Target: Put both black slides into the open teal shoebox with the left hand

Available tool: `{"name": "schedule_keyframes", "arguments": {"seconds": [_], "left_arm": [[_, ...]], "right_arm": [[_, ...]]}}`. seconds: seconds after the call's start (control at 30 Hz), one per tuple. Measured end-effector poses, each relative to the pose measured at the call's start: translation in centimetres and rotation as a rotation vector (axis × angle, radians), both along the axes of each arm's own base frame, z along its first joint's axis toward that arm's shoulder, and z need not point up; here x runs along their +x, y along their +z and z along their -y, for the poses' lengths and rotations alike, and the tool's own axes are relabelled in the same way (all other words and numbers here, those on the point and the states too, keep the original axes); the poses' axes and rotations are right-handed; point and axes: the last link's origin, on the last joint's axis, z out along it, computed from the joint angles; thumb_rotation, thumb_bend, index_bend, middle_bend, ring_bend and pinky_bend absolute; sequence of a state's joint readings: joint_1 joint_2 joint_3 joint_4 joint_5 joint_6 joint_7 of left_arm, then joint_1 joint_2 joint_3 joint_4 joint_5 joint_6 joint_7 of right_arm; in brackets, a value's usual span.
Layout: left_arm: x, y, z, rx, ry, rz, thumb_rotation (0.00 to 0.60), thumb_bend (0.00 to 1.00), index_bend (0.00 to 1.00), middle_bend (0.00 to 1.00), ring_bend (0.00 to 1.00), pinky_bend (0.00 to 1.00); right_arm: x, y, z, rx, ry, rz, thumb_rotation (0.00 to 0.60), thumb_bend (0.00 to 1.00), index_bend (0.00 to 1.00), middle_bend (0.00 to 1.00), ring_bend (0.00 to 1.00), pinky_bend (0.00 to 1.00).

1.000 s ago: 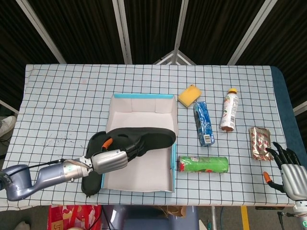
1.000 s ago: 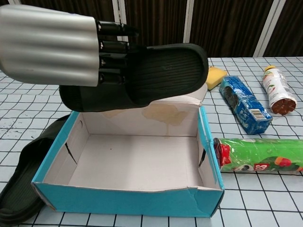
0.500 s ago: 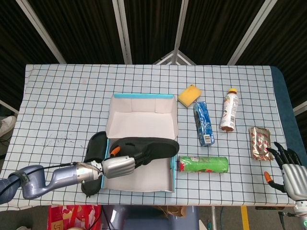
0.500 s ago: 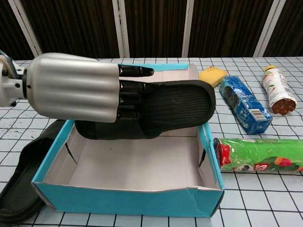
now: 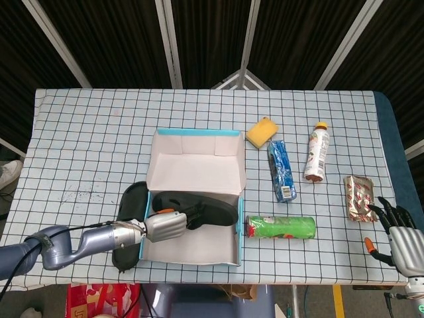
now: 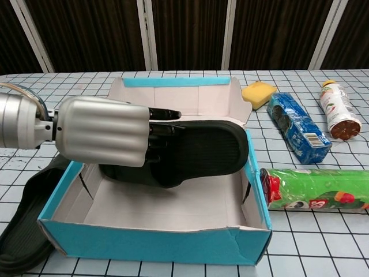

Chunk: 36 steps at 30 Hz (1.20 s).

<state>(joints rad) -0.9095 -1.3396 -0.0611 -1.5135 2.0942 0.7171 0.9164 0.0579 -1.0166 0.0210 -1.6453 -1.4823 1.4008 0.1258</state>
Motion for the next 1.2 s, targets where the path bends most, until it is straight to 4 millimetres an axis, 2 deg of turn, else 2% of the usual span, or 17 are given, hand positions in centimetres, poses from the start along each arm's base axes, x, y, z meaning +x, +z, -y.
{"name": "schedule_keyframes", "arguments": {"seconds": [0.47,0.97,1.2], "left_arm": [[-1.9,-2.9,0.6,-0.071,0.075,-0.05,0.6,0.62,0.43,0.5,0.1,0.17],[-2.9,-3.6,0.2,-0.045,0.236,-0.089,0.6,0.62,0.42,0.49,0.1,0.19],[-2.2,-3.5,0.8,-0.035,0.249,-0.073,0.6,0.6,0.41,0.45,0.1,0.19]], "right_arm": [[-0.1,0.0,0.0,0.004,-0.005,-0.001,0.6,0.39,0.17,0.05,0.13,0.07],[0.1,-0.1,0.0,0.011,-0.001,0.003,0.6,0.39,0.17,0.05,0.13,0.07],[0.0,0.0,0.0,0.009,-0.002,0.005,0.6,0.39,0.17,0.05,0.13,0.07]]}}
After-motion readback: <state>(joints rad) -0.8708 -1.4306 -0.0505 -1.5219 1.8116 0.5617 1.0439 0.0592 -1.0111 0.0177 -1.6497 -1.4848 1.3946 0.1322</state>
